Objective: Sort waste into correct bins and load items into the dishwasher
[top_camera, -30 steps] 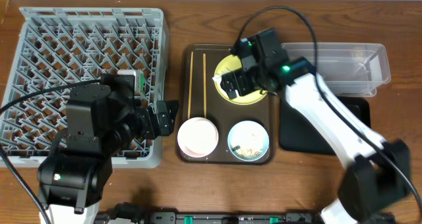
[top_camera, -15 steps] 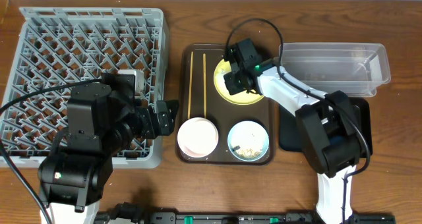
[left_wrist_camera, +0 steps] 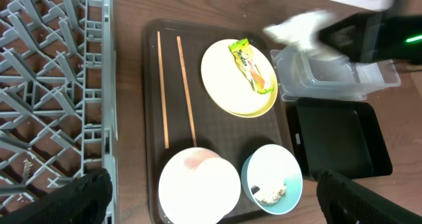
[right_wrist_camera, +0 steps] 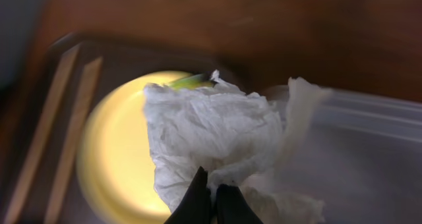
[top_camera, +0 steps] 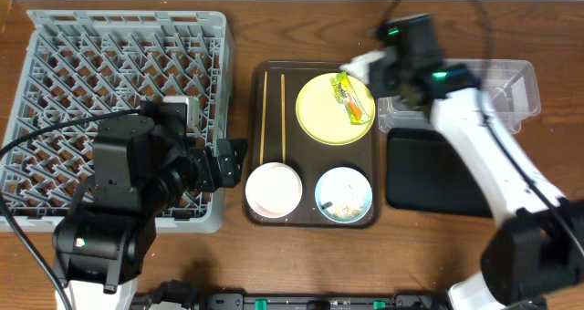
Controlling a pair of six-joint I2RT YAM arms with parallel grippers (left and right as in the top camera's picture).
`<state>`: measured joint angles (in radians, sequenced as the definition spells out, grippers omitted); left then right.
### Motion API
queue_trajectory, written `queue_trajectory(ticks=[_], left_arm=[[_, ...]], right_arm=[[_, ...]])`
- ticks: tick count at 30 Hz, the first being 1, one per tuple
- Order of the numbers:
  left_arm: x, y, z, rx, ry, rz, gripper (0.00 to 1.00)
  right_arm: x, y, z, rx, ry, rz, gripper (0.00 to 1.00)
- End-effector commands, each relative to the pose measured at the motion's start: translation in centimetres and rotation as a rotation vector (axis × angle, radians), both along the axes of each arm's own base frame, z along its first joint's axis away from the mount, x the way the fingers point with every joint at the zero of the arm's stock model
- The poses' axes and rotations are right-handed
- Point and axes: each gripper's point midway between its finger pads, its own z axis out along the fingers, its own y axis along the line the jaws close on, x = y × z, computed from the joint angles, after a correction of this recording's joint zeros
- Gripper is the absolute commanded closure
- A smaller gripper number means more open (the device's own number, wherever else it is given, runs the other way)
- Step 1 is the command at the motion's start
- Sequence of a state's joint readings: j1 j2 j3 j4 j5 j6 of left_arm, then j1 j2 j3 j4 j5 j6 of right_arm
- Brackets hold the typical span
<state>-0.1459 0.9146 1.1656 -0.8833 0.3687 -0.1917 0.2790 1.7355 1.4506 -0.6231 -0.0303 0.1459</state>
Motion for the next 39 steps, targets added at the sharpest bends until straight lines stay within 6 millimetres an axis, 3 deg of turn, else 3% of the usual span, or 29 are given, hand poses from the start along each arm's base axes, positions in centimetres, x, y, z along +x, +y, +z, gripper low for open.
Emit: queue_trajectory(ticks=[1,3,4,6,7,10,12,15,18,22,27,31,32,33,35,39], left_arm=[[0.0,-0.3,0.7,-0.021,-0.008,-0.006,0.00],[-0.1,-0.3,0.7,-0.021,-0.009,-0.006,0.00],[0.0,-0.3,0.7,-0.021,-0.008,-0.006,0.00],[-0.1,-0.3,0.7,-0.021,-0.008,-0.006,0.00],[-0.1,-0.3,0.6,-0.021,-0.008,-0.006,0.00],[-0.1,-0.3,0.6,-0.021,-0.008,-0.006,0.00],[0.0,-0.3,0.7,-0.021,-0.008,-0.006,0.00],[0.0,-0.3,0.7,-0.021,-0.008,-0.006,0.00],[0.0,-0.3,0.7,-0.021,-0.008,-0.006,0.00],[-0.1,-0.3,0.6,-0.021,-0.008,-0.006,0.01],[-0.1,-0.3,0.6,-0.021,-0.008,-0.006,0.00],[-0.1,-0.3,0.6,-0.021,-0.008,-0.006,0.01],[0.0,-0.3,0.7,-0.021,-0.008,-0.006,0.00],[-0.1,-0.3,0.6,-0.021,-0.008,-0.006,0.00],[0.0,-0.3,0.7,-0.021,-0.008,-0.006,0.00],[0.0,-0.3,0.7,-0.021,-0.008,-0.006,0.00]], right_arm=[[0.6,-7.1,-2.3,-0.131,0.045,-0.223,0.99],[0.4,-8.6,-4.1,-0.139,0.084,-0.247,0.99],[0.4,-9.0,-4.9,-0.147,0.103,-0.242,0.92],[0.5,-9.5,-5.8,-0.178,0.120,-0.209,0.64],[0.5,-9.5,-5.8,-0.187,0.119,-0.198,0.56],[0.7,-8.9,-4.0,-0.161,0.078,-0.187,0.52],[0.6,-5.0,-1.3,-0.035,0.017,-0.073,0.52],[-0.4,0.9,0.2,0.058,-0.014,0.112,0.51],[-1.0,3.5,-1.6,0.000,0.004,0.152,0.48],[0.0,4.3,-6.2,-0.171,0.021,0.116,0.48],[1.7,4.5,-12.1,-0.287,0.031,0.081,0.50],[2.2,4.3,-15.7,-0.308,0.062,0.077,0.51],[2.1,4.3,-16.2,-0.313,0.073,0.078,0.57],[1.9,4.3,-16.8,-0.312,0.086,0.083,0.79],[1.5,4.8,-16.9,-0.295,0.098,0.101,0.98],[1.2,6.5,-13.5,-0.210,0.067,0.138,0.99]])
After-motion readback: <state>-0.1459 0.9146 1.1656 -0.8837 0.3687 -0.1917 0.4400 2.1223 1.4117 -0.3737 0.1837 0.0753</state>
